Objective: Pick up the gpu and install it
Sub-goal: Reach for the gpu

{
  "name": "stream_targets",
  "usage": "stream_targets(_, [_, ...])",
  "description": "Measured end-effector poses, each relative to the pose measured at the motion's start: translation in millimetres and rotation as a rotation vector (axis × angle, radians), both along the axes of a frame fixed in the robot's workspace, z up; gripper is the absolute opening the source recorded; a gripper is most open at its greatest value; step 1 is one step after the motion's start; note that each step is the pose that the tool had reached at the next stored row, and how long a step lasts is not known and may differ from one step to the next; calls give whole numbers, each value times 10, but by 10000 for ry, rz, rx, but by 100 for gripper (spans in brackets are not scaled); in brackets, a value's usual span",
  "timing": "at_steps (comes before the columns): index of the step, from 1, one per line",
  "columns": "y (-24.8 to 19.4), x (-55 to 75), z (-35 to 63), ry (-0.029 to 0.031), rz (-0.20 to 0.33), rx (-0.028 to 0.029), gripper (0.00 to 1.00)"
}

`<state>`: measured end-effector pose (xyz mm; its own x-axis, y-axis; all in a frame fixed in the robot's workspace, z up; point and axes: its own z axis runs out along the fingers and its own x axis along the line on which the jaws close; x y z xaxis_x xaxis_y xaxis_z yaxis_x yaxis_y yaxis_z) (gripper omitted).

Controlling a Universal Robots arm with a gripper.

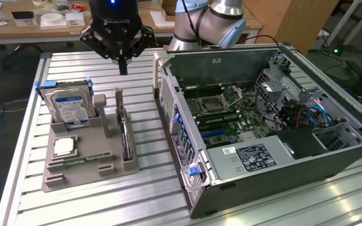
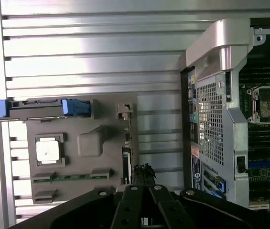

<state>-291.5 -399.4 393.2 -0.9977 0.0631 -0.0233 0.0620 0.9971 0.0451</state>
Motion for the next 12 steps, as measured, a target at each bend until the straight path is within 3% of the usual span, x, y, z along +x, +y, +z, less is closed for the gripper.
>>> stream_targets(6, [-2,-87,0,0,84,0,11])
stream_targets(12, [-2,-90,0,0,88,0,11])
